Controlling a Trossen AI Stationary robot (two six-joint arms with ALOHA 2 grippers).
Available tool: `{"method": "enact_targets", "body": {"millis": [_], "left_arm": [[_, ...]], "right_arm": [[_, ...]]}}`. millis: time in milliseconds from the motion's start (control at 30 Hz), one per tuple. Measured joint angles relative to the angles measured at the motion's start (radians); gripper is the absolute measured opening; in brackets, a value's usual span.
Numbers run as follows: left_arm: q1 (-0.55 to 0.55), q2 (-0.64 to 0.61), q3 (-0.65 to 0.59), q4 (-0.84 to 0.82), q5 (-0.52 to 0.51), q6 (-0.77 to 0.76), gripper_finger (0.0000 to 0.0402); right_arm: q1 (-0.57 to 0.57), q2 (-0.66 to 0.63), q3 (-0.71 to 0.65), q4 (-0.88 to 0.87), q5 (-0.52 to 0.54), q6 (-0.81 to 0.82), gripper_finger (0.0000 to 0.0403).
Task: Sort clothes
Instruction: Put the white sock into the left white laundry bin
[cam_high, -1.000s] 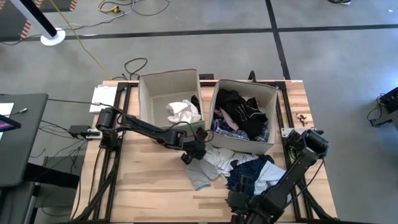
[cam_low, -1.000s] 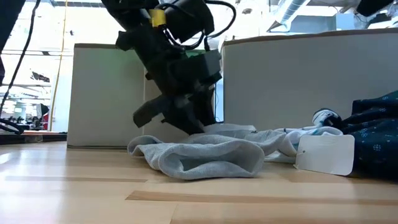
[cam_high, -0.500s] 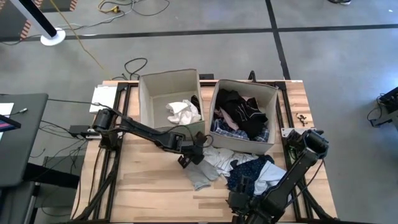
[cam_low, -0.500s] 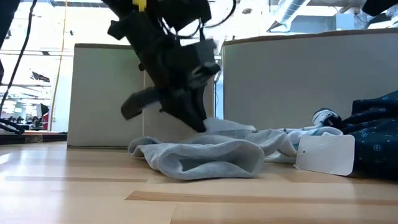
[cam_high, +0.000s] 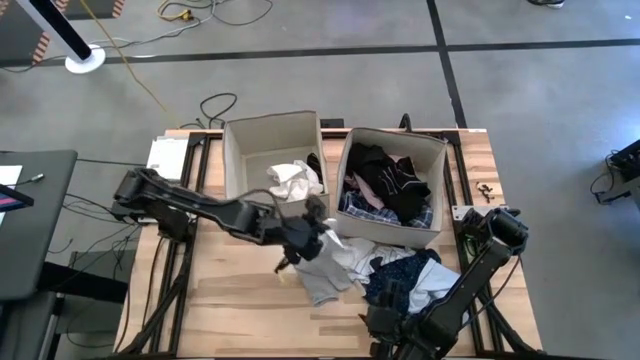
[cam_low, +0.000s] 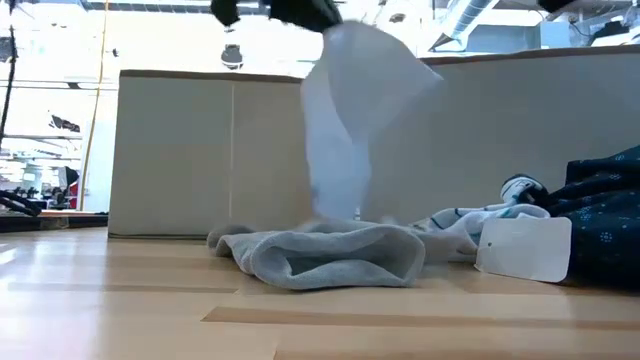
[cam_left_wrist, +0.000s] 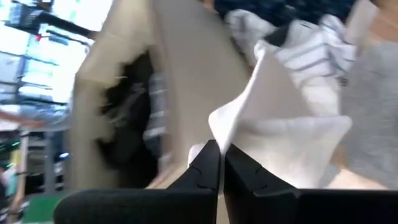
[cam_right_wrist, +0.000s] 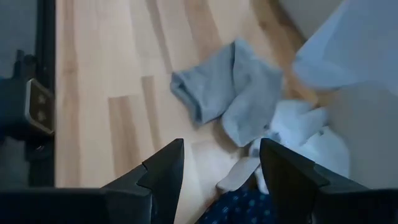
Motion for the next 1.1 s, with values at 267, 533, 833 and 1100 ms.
{"method": "enact_targets", "body": {"millis": [267, 533, 833, 1100], "left_arm": [[0.003, -0.182, 0.097, -0.098, -0.122, 0.028, 0.0000], [0.055, -0.294, 0.201, -0.192, -0.283, 0.091, 0.0000], [0.249, -0.348, 0.211, -0.342, -0.295, 0.023, 0.0000], [0.455, -0.347, 0.159, -0.458, -0.129, -0.100, 0.0000]], "right_arm": [[-0.001, 0.000, 0.000, -0.025, 0.072, -0.004, 0.0223], [-0.002, 0.000, 0.000, -0.018, 0.088, -0.017, 0.0223], [-0.002, -0.001, 0.000, -0.013, 0.088, -0.017, 0.0223], [-0.002, -0.001, 0.000, -0.009, 0.088, -0.017, 0.0223]]}}
